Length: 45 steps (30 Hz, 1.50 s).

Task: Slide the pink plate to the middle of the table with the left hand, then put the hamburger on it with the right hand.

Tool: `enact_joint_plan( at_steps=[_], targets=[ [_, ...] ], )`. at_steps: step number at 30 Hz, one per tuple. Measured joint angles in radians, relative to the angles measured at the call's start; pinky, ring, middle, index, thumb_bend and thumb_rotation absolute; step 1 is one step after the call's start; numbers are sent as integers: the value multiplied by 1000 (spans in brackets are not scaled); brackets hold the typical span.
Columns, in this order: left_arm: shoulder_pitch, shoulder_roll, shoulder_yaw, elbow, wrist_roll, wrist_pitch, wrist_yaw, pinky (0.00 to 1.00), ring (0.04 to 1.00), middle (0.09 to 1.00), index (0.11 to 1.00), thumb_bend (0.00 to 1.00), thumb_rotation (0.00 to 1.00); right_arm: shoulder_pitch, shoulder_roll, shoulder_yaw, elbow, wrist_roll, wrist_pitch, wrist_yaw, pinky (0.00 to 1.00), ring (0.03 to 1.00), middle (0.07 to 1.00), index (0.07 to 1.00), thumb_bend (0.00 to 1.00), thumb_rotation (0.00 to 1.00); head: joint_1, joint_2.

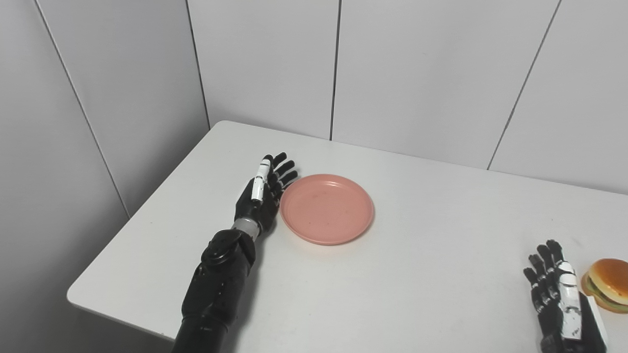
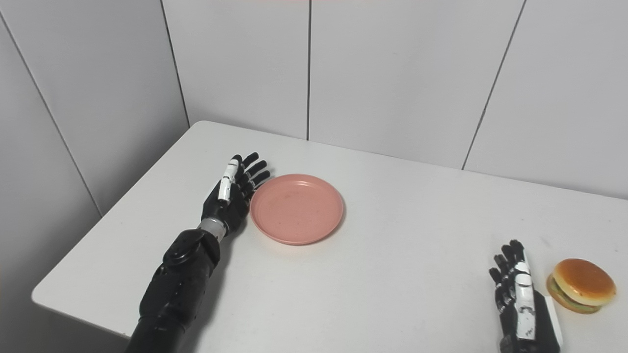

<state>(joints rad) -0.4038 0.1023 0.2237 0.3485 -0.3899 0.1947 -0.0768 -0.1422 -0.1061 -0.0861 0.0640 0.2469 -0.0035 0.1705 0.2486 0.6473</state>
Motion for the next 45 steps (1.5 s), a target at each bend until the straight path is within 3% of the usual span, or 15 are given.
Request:
enact_joint_plan(
  at_steps=[10, 26, 45],
  targets=[
    [51, -70, -99, -122, 7, 79, -11, 890, 886, 891, 880, 369, 1000, 5, 4, 10, -8, -31, 0, -17, 987, 970, 976, 988, 295, 1000, -57, 23],
    [122, -136, -189, -253, 18, 183, -59, 903, 907, 911, 905, 344, 1000, 5, 11, 29, -8, -64, -1, -20, 988, 975, 977, 991, 335, 1000, -173, 58],
    [141, -147, -189, -271, -1, 197, -99, 922, 923, 933, 928, 349, 1000, 12, 37, 39, -29, -71, 19, -47, 978, 960, 964, 979, 368, 1000, -350, 61]
  ],
)
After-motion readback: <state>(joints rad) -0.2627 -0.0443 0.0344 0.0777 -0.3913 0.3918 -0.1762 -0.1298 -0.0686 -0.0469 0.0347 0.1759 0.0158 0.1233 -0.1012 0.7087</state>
